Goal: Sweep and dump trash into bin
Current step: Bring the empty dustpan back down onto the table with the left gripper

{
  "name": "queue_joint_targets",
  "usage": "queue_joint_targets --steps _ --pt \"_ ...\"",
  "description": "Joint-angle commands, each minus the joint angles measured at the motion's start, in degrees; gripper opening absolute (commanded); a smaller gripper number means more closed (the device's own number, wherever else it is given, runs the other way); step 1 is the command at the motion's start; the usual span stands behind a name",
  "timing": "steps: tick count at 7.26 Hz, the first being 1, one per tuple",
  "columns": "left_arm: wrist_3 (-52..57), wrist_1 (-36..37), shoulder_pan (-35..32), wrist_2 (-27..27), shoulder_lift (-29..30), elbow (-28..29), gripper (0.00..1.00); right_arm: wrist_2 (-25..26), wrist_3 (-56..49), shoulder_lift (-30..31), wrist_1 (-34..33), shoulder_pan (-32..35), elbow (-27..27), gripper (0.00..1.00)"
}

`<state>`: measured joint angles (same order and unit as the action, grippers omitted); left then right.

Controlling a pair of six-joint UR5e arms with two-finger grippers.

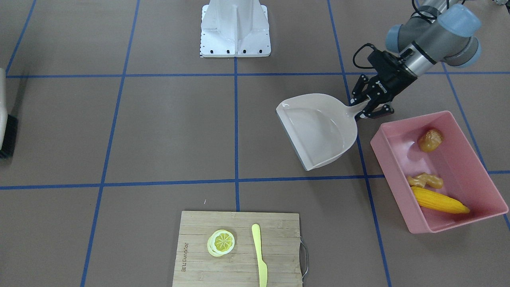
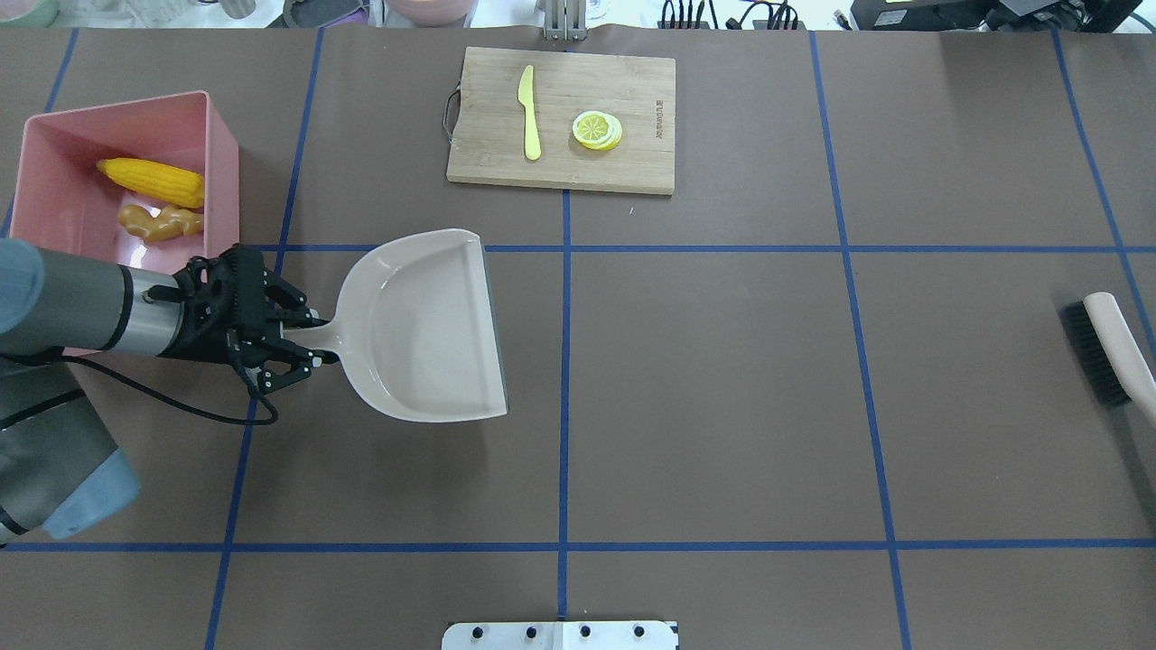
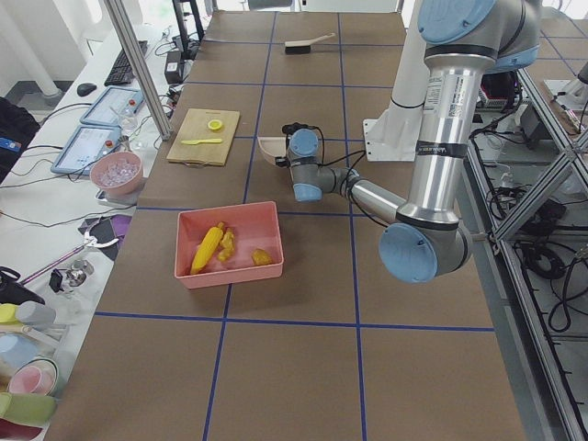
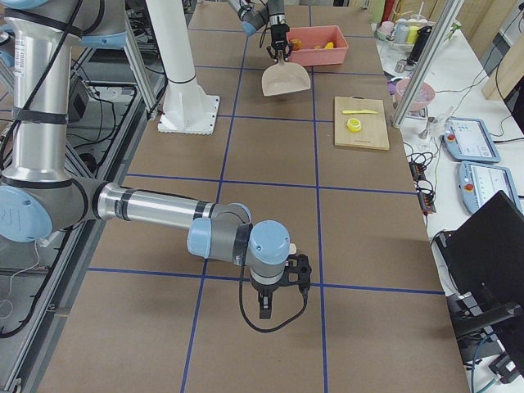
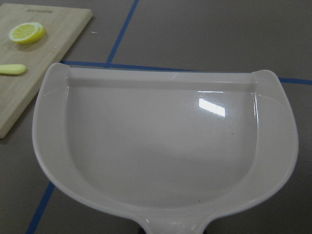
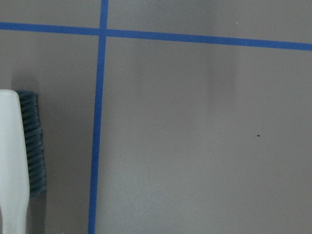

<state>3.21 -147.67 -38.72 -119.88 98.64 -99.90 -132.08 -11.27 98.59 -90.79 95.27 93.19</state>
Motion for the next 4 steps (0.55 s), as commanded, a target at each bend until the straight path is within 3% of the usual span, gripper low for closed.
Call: queue_joint_targets --steps 1,2,4 --pt "6.5 8.0 0.8 -5.5 4.7 1.1 0.0 0.1 0.0 0.0 0.0 0.0 -0.3 1.0" --pt "14.1 11.8 -2.6 -8.0 7.0 2.2 0.0 0.1 0.1 0.2 -0.1 0.0 -0.3 1.0" --pt "20.5 12.5 -3.6 -8.2 10.2 7.9 0.0 0.1 0.1 0.2 -0.1 0.0 -0.5 1.0"
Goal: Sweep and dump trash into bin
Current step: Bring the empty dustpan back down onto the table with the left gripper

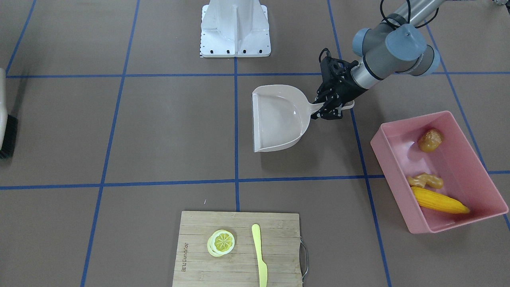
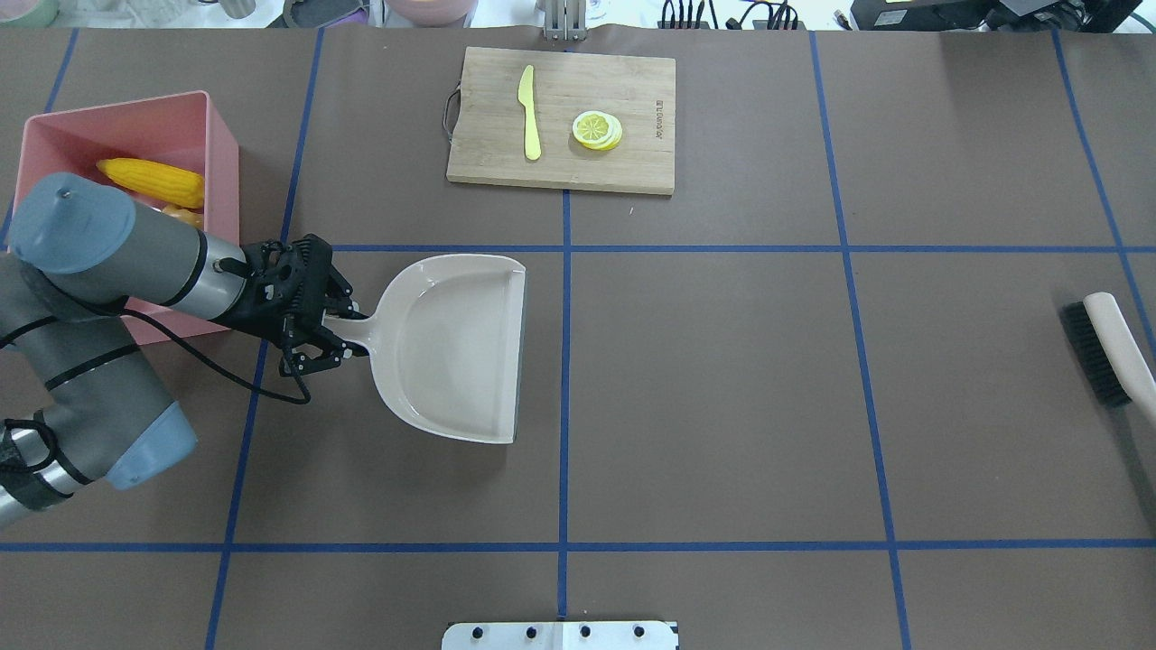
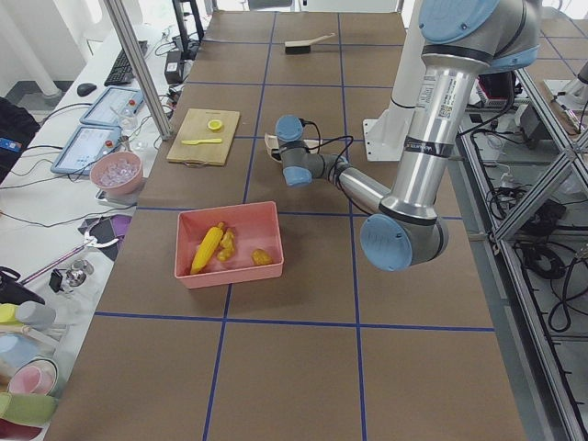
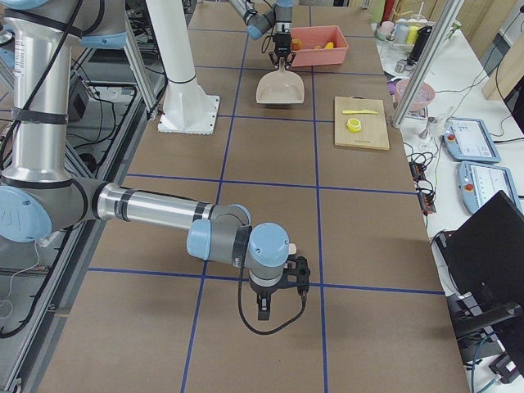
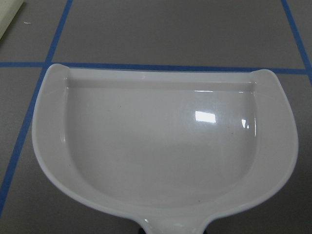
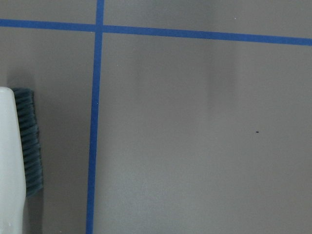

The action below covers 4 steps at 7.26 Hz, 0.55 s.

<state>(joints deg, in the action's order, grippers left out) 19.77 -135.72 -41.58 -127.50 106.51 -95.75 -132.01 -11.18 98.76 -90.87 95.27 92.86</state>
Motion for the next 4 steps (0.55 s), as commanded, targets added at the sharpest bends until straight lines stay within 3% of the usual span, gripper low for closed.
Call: queue_joint_targets --steps 1,4 --pt "3.1 0.6 -0.7 -0.4 2.8 4.2 0.0 -0.1 0.1 0.0 0.0 0.0 -0.6 1.0" --pt "-7.9 0.5 -0.6 -2.0 3.2 4.3 0.0 -0.3 0.4 -0.1 0.0 0.0 -0.7 1.0"
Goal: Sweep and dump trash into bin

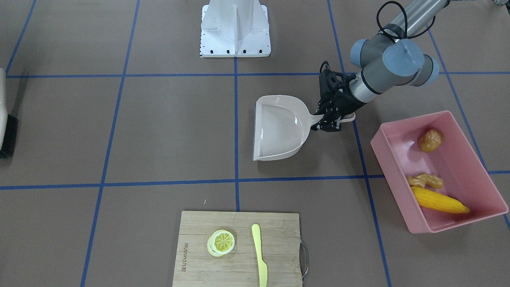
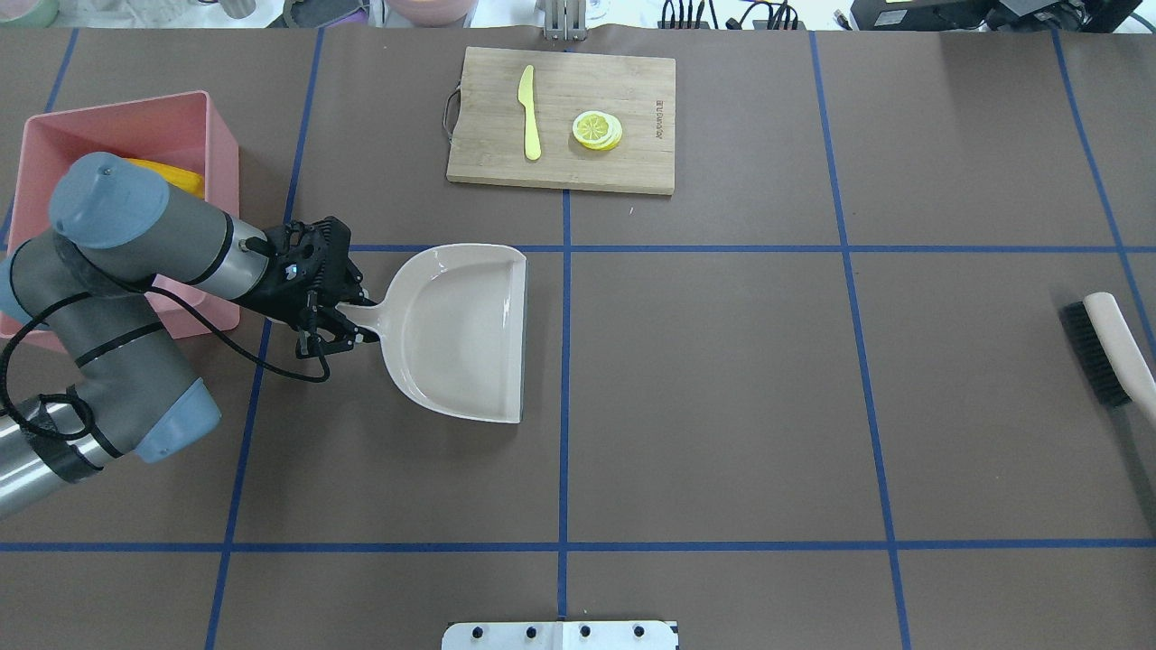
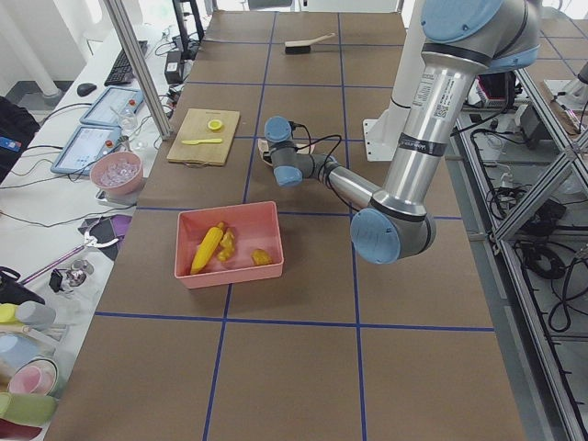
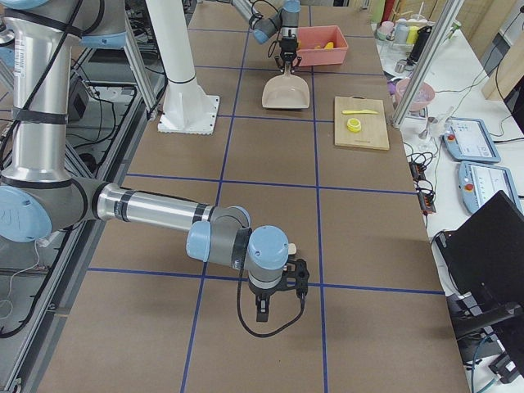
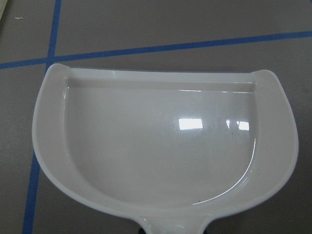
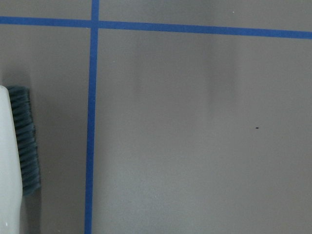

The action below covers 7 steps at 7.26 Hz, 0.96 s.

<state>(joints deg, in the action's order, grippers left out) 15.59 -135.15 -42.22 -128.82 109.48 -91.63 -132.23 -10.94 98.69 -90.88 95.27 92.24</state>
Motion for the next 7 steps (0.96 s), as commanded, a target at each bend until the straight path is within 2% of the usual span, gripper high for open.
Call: queue_joint_targets --steps 1,7 --pt "-3.9 0.1 0.4 -0.5 0.4 0.6 0.0 0.0 0.1 -0.2 0.0 0.0 -0.1 1.0" --pt "-3.0 -0.2 1.9 0.1 4.2 2.8 0.0 -0.3 0.2 0.2 0.0 0.0 -0.4 1.0"
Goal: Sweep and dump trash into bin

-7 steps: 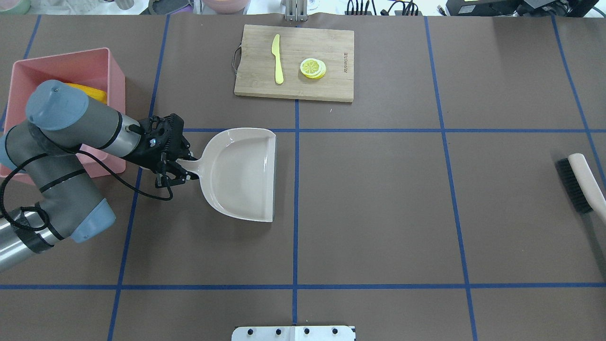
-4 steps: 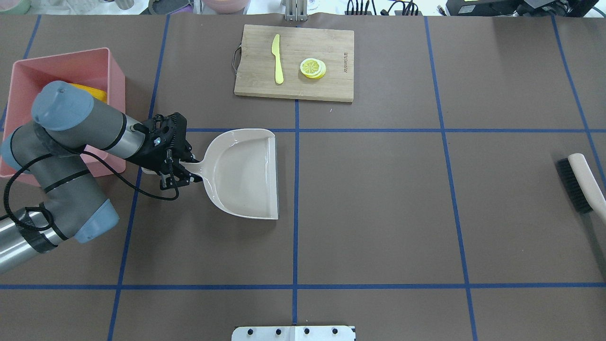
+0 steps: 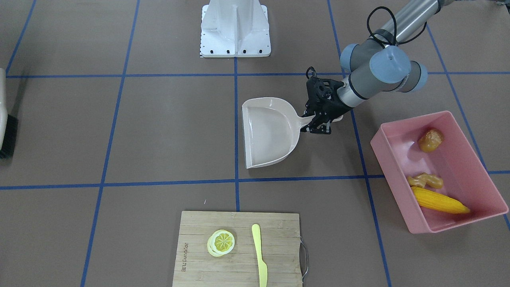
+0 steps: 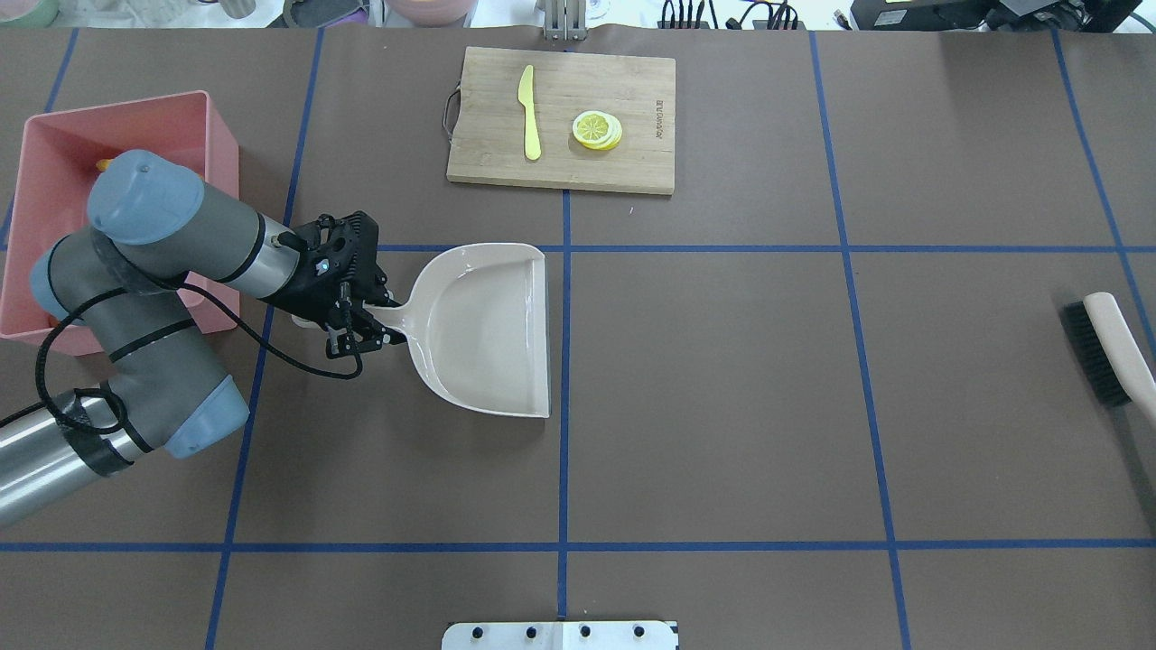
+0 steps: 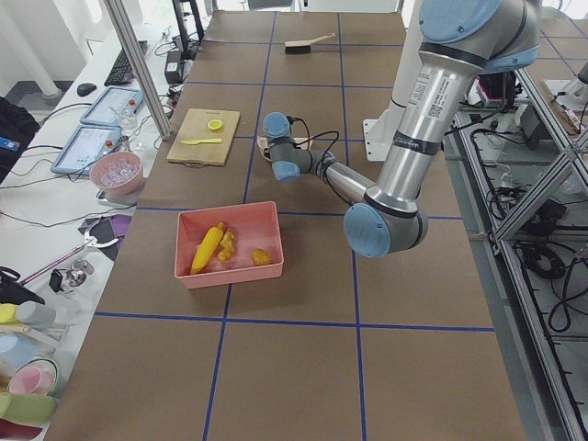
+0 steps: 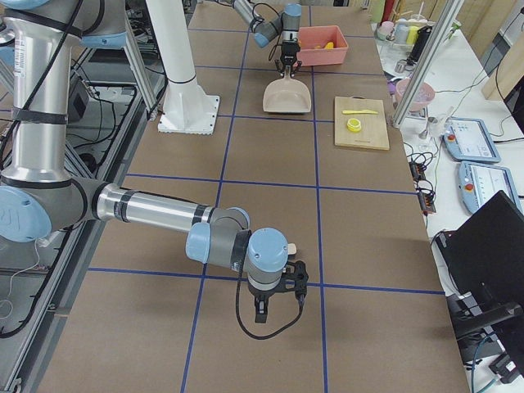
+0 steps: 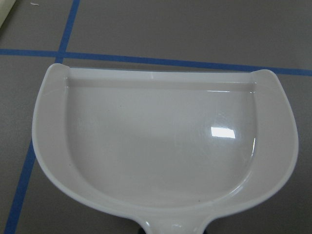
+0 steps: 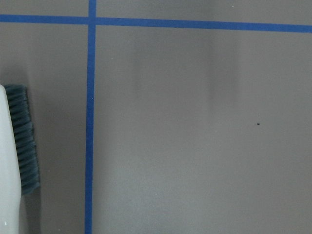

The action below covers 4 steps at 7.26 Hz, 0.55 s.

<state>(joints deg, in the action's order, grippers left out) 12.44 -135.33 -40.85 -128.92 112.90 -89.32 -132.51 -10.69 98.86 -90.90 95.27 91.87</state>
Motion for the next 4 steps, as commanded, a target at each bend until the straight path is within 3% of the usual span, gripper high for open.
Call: queue_joint_targets --steps 1,4 --pt "0.1 -0.9 0.6 0.3 0.8 0.9 0.0 0.0 0.0 0.0 0.0 0.0 -0.1 1.0" --pt "3.8 -1.2 0.6 0.3 0.7 1.7 0.0 0.1 0.0 0.0 0.0 0.0 -0.1 1.0"
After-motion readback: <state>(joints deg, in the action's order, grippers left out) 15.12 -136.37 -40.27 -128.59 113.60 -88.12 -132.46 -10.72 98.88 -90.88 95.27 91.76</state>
